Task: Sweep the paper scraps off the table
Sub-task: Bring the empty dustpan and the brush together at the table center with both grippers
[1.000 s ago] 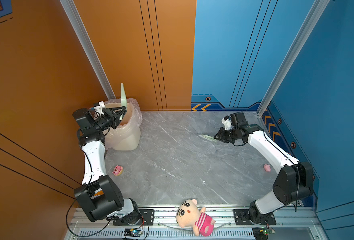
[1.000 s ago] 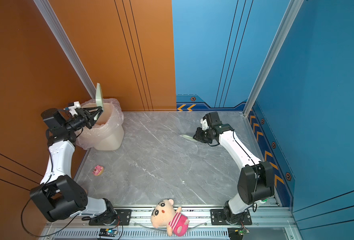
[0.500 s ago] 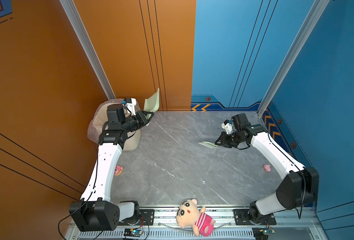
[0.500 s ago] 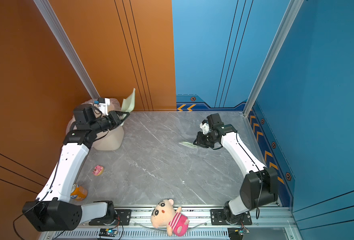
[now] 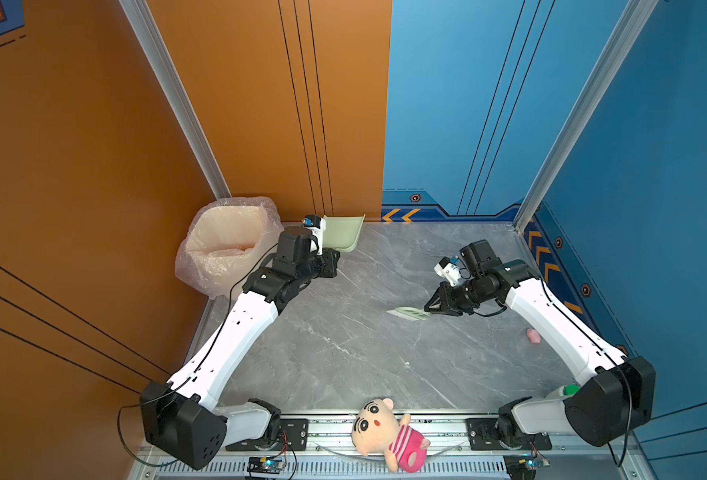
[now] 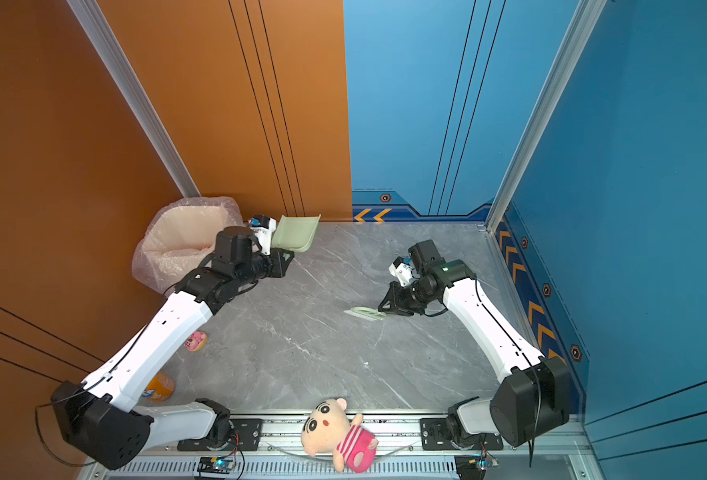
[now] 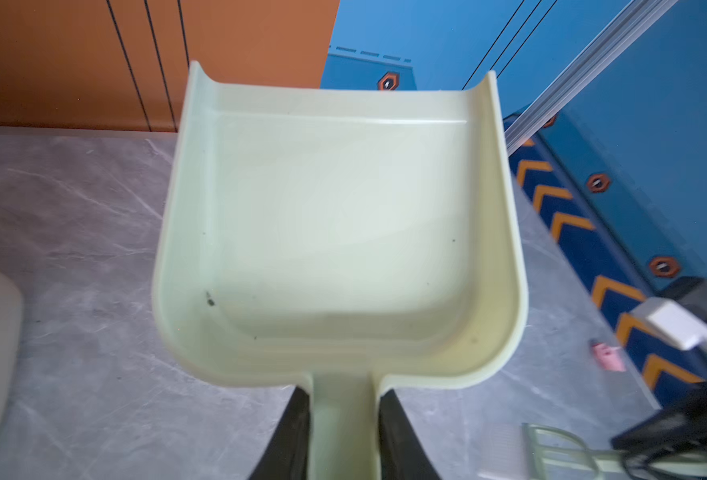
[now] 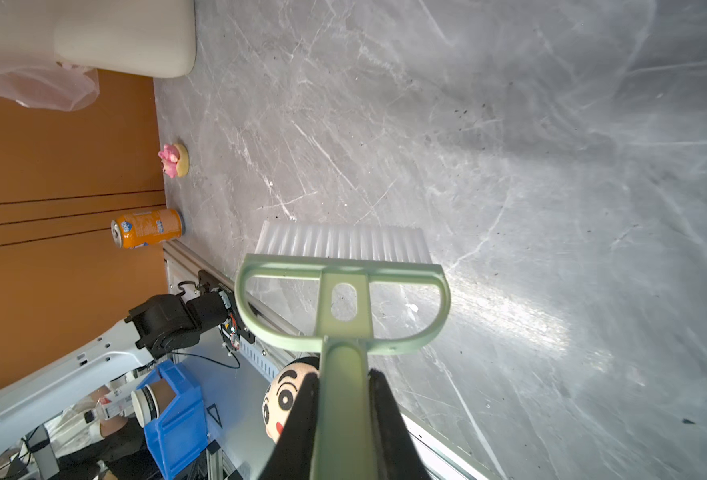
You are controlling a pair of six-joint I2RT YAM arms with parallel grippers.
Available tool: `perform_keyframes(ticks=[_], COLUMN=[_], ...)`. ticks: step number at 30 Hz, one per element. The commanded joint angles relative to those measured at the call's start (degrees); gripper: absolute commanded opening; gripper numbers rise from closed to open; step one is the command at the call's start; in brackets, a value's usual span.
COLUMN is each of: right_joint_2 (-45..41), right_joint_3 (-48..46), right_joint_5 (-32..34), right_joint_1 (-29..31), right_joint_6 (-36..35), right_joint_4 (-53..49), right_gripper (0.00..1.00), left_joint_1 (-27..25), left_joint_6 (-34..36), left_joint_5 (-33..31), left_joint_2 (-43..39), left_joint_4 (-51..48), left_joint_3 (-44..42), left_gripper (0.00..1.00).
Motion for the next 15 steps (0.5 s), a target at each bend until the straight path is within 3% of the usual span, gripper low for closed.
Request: perform_keyframes(ticks=[1,11,15], right_joint_2=[2.6,12.9,16.0], right_joint_3=[-1.1,1.5,2.1], right_joint_5=[-3.5,-9.0,-10.0], right_joint_1=[1.4,2.8,2.8], right_joint_6=[-1.4,-2.3,-2.3], right_joint_4=[-1.7,-1.3,-1.2], right_gripper=[0.00,0.00,0.00], left_joint_1=[-3.7,-12.0,-12.6], left_joint_6=[6.9,10.9,10.3], left_joint_5=[-12.0,-19.7,-19.0], left_joint_2=[1.7,7.6,10.1], left_joint_4=[-3.3,-3.6,-3.6], left_joint_3=[-0.4,-3.5,-4.9], left_gripper=[0.24,0.26,0.25])
